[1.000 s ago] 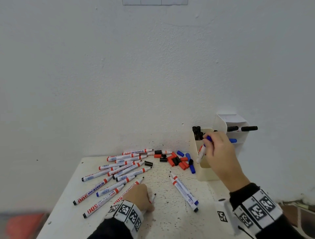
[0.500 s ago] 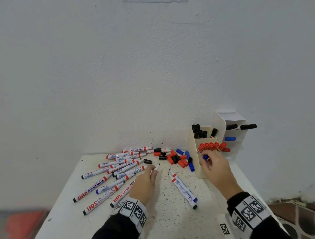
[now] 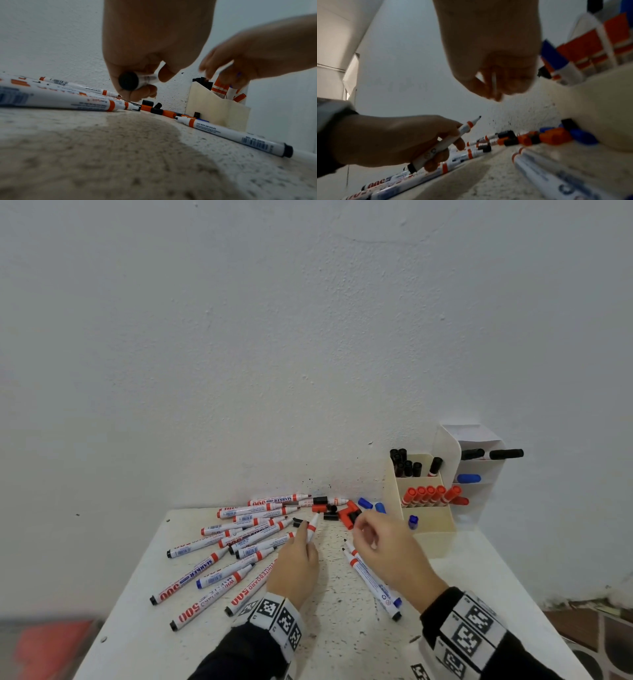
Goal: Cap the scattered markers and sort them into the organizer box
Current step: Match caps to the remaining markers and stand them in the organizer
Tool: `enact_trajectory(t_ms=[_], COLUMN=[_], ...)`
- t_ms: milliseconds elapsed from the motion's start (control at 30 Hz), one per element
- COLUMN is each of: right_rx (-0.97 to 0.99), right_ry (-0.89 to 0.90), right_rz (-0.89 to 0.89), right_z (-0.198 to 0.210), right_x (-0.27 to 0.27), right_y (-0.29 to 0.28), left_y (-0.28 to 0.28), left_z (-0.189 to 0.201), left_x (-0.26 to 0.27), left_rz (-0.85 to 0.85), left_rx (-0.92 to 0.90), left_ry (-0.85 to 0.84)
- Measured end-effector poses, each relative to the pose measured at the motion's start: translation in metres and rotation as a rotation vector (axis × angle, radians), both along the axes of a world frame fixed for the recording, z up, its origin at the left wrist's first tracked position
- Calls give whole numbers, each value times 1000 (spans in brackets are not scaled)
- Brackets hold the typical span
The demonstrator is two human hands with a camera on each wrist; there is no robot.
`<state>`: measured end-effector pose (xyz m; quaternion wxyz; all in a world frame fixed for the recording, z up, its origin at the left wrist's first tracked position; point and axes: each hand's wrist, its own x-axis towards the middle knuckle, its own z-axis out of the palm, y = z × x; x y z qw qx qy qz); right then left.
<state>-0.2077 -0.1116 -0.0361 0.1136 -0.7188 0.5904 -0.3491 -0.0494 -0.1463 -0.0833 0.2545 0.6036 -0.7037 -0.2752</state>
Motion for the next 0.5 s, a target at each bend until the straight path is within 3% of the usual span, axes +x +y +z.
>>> enact_trajectory(t_ms=[100,167,333,500], right_rx=[363,493,547,532], right_ry=[196,279,391,506], right_rz=[-244,-371,-478,-455], right_z=[-15,-21,-32,-35], right_x=[7,8,5,3], right_y=[-27,-41,-65,-76], left_y=[0,0,2,2], left_z=[0,0,2,1], left_x=[-2,-4,-7,-9], left_rz=[-3,-23,-47,-51], left_rx=[-3,-19,-52,-63], left_ry=[12,17,18,15])
